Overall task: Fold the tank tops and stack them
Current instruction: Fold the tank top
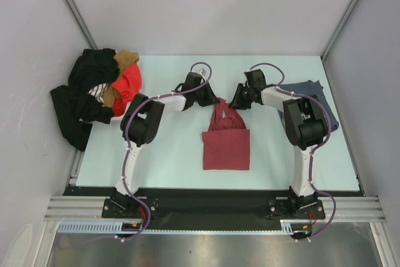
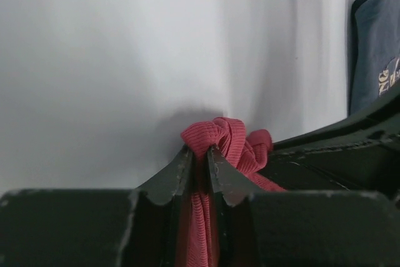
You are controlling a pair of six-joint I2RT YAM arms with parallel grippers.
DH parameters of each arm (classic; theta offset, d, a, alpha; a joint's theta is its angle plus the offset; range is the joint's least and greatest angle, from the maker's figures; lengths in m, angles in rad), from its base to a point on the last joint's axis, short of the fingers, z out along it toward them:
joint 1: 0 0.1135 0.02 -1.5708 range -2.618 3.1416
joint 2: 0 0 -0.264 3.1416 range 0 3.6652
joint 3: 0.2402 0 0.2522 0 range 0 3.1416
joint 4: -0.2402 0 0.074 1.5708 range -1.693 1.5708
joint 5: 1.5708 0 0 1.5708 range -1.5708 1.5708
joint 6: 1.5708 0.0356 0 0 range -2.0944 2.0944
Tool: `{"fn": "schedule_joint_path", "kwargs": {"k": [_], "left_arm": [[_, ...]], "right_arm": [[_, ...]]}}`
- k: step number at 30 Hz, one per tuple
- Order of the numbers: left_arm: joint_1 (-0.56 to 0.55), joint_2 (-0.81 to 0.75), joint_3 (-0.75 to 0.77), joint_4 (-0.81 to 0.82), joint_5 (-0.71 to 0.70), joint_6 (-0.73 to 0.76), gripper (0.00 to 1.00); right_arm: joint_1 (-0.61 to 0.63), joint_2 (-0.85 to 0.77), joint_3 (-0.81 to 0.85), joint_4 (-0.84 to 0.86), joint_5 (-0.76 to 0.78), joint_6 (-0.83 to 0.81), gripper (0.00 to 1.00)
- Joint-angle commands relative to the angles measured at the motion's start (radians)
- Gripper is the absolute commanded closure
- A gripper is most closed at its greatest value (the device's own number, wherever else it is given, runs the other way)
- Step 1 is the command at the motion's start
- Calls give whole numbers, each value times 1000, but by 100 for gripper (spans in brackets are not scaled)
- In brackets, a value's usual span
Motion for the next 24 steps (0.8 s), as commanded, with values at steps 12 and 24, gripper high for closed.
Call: {"fn": "schedule_joint_path", "kwargs": {"k": [12, 24], "left_arm": [[-4, 45, 149, -56, 51, 23, 46], [65, -120, 209, -231, -32, 143, 0]], "right_arm": [[-18, 85, 175, -74, -43, -17, 77], [-41, -44, 230, -161, 6, -48, 27]]}}
